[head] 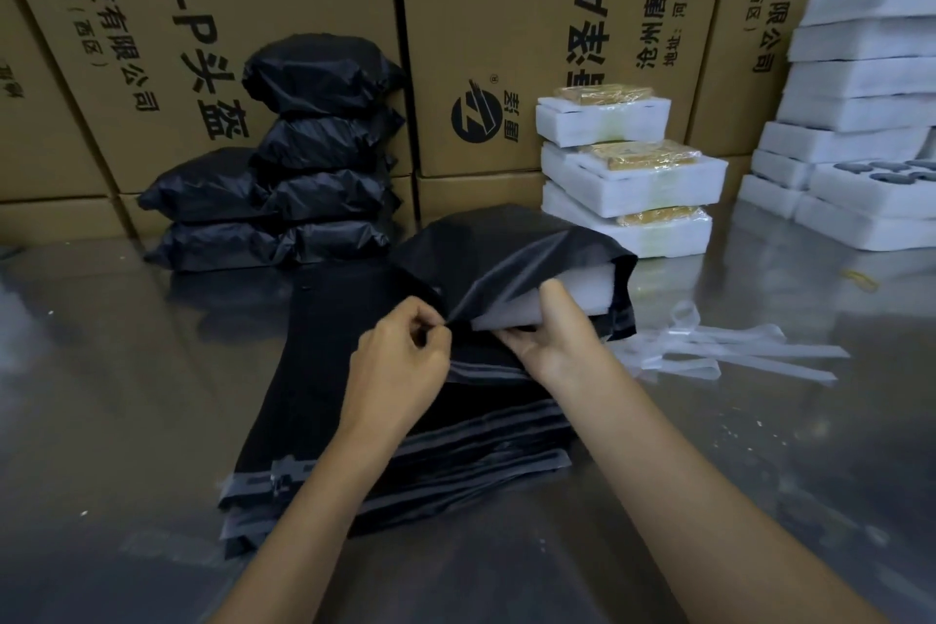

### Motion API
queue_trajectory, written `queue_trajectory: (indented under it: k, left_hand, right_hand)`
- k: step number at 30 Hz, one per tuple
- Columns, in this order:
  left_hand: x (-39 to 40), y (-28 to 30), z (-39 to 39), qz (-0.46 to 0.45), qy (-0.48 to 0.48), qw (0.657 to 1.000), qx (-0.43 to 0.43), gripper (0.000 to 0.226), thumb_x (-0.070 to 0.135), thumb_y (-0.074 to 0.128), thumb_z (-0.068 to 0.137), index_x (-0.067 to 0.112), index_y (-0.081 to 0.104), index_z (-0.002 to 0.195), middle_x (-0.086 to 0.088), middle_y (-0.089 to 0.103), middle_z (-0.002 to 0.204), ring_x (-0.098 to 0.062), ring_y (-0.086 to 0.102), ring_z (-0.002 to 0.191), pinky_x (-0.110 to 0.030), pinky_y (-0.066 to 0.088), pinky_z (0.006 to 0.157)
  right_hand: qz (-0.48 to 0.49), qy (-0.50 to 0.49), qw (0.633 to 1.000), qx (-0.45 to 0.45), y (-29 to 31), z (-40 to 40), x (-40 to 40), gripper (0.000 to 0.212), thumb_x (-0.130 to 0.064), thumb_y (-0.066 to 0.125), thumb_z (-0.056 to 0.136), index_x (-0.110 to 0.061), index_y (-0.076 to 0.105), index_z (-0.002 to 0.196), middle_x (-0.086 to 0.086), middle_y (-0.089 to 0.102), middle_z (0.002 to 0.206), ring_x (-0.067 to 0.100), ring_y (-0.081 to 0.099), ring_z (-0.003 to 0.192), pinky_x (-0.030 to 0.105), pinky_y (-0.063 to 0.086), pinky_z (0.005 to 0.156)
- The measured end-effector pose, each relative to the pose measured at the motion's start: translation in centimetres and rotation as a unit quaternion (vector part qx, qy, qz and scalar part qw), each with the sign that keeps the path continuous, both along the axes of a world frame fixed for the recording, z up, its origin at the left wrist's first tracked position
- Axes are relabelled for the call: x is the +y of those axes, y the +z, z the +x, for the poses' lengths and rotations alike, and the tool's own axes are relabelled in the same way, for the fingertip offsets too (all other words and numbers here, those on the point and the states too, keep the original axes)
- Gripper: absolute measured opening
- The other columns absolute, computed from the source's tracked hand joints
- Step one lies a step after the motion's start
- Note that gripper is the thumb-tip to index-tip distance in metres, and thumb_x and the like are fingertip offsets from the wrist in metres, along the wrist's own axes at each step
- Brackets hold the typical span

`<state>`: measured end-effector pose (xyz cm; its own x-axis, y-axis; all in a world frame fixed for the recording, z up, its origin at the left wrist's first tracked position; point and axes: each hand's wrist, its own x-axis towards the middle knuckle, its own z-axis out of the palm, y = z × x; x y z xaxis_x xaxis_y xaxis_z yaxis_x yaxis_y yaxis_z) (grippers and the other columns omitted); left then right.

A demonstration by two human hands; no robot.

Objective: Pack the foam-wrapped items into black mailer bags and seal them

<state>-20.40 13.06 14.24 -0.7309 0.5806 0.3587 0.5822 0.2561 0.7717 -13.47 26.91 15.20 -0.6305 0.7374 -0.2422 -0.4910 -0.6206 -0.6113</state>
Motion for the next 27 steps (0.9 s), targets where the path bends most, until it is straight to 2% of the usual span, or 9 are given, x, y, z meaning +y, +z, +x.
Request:
queue_trajectory:
  k: [4,8,11,14,19,22,24,26,27]
  left_hand:
    - [0.3,0.2,1.4,-0.093,0.035,0.994,0.049,0.052,0.055,0.055,0.090,0.037,0.027,0.129,0.004,0.055,0.120,-0.027,0.061,0.099,-0.039,0.046,0.075]
    - [0.8,1.1,1.7,0.069,0.033,0.992,0.099,0.007,0.021,0.040,0.104,0.018,0.045,0.108,-0.003,0.057,0.069,-0.020,0.057,0.058,-0.037,0.041,0.052]
    - [-0.3,1.4,2.0,0.097,-0.065,0.982,0.151,0.023,-0.002,0.043,0.095,0.020,0.043,0.098,0.004,0.046,0.055,-0.010,0.043,0.043,-0.022,0.028,0.042]
    - [-1.6,0.9,1.8,0.080,-0.069,0.980,0.171,0.032,-0.008,0.044,0.090,0.024,0.045,0.096,0.006,0.046,0.053,-0.009,0.039,0.040,-0.017,0.024,0.040]
    - [-3.5,1.2,-0.1,0.096,0.046,0.989,0.106,0.035,-0.004,0.042,0.089,0.030,0.051,0.091,0.007,0.049,0.049,-0.008,0.046,0.041,-0.018,0.030,0.038]
    - [-3.8,1.2,1.1,0.095,0.044,0.986,0.130,0.037,-0.008,0.041,0.086,0.026,0.050,0.097,0.008,0.042,0.044,-0.010,0.041,0.038,-0.023,0.027,0.036]
    - [-3.8,1.0,2.2,0.086,0.031,0.985,0.148,0.039,-0.010,0.040,0.085,0.025,0.048,0.100,0.006,0.041,0.045,-0.012,0.039,0.037,-0.030,0.027,0.037]
    - [-3.6,0.9,2.4,0.083,0.029,0.986,0.143,0.038,-0.010,0.040,0.086,0.022,0.049,0.102,0.000,0.043,0.047,-0.014,0.037,0.038,-0.034,0.027,0.038]
    - [-3.6,1.0,2.3,0.089,0.035,0.986,0.137,0.036,-0.010,0.040,0.087,0.021,0.049,0.103,-0.001,0.044,0.048,-0.014,0.037,0.038,-0.035,0.027,0.039]
  right_hand:
    - [0.013,-0.005,0.999,-0.037,0.5,-1.0,-2.0,0.045,-0.012,0.059,0.098,-0.009,0.048,0.142,0.018,0.062,0.133,0.033,0.061,0.120,0.048,0.054,0.097]
    - [0.008,0.035,0.999,-0.020,1.4,-1.2,-3.3,0.045,-0.019,0.061,0.099,-0.006,0.050,0.140,0.021,0.062,0.133,0.034,0.061,0.122,0.046,0.051,0.102]
    - [0.005,0.029,1.000,-0.009,2.2,-1.1,-2.5,0.040,-0.006,0.039,0.106,0.001,0.044,0.145,0.024,0.049,0.147,0.033,0.055,0.126,0.036,0.049,0.096]
    - [-0.013,0.007,1.000,-0.014,2.4,-1.3,-1.8,0.044,-0.005,0.021,0.109,0.002,0.030,0.152,0.021,0.036,0.157,0.019,0.057,0.091,0.033,0.041,0.096]
    - [-0.035,0.000,0.999,-0.035,1.4,-1.2,-1.2,0.042,-0.021,0.050,0.105,-0.011,0.047,0.146,0.013,0.053,0.144,0.032,0.051,0.130,0.043,0.040,0.113]
    - [0.026,0.010,0.999,-0.032,1.1,-1.0,-0.7,0.037,-0.007,0.030,0.110,-0.002,0.039,0.145,0.006,0.059,0.105,0.017,0.060,0.096,0.025,0.052,0.088]
    - [-0.052,0.051,0.996,0.044,1.6,-1.1,-0.3,0.031,0.009,0.019,0.107,-0.006,0.044,0.119,-0.012,0.054,0.082,0.003,0.060,0.077,0.015,0.050,0.074]
    - [-0.022,0.062,0.998,0.024,1.7,-1.2,0.1,0.040,0.016,0.024,0.102,-0.019,0.043,0.093,-0.015,0.052,0.081,0.002,0.063,0.072,0.009,0.049,0.066]
    - [0.004,0.032,0.999,0.012,1.6,-1.0,-0.2,0.034,0.011,0.030,0.100,-0.019,0.047,0.095,-0.005,0.051,0.086,0.008,0.060,0.075,0.010,0.049,0.065]
